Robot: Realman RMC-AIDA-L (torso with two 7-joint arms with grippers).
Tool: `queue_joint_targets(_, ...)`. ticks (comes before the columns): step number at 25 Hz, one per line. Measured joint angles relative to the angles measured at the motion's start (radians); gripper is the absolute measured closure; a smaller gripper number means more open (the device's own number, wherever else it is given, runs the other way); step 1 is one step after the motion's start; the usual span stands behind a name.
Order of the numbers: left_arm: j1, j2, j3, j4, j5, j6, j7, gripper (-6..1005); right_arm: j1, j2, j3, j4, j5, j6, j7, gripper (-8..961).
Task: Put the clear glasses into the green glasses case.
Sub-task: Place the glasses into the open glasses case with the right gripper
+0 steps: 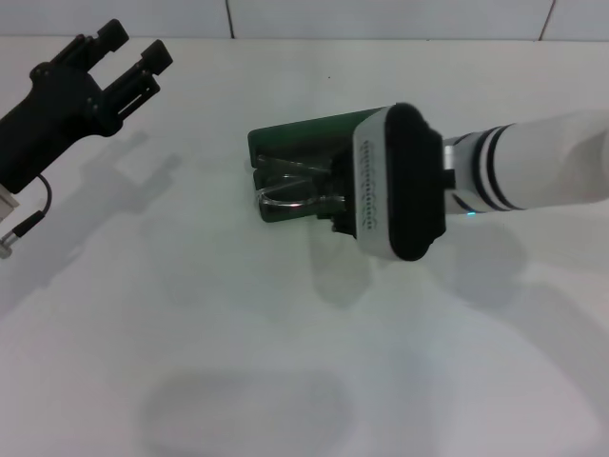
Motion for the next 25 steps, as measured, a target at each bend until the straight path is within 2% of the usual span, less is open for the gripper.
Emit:
queue_joint_targets(4, -0.001, 0.000, 0.000, 0.000, 0.000, 0.000, 0.000, 289, -0.028, 0.000, 0.043, -0.029, 0.007, -0.027, 0.000, 547)
queue_joint_targets(10, -0.004, 0.000, 0.000, 0.000, 0.000, 0.000, 0.000, 289, -0.028, 0.000, 0.085, -0.032, 0.018, -0.090, 0.018, 546)
queue_joint_targets(11, -0.004, 0.000, 0.000, 0.000, 0.000, 0.000, 0.000, 289, -0.019, -0.002, 0.123, -0.035, 0.012, -0.159, 0.056, 546)
queue_joint_targets(15, -0.005, 0.001, 0.000, 0.000, 0.000, 0.000, -0.001, 289, -0.011, -0.003, 0.180, -0.039, 0.010, -0.226, 0.073, 546)
queue_joint_targets(16, -0.005, 0.001, 0.000, 0.000, 0.000, 0.000, -0.001, 289, -0.001, -0.002, 0.229, -0.033, 0.009, -0.267, 0.084, 546)
queue_joint_targets(25, -0.014, 0.001, 0.000, 0.000, 0.000, 0.000, -0.003, 289, 0.075, -0.004, 0.281, 0.080, -0.008, -0.307, 0.140, 546)
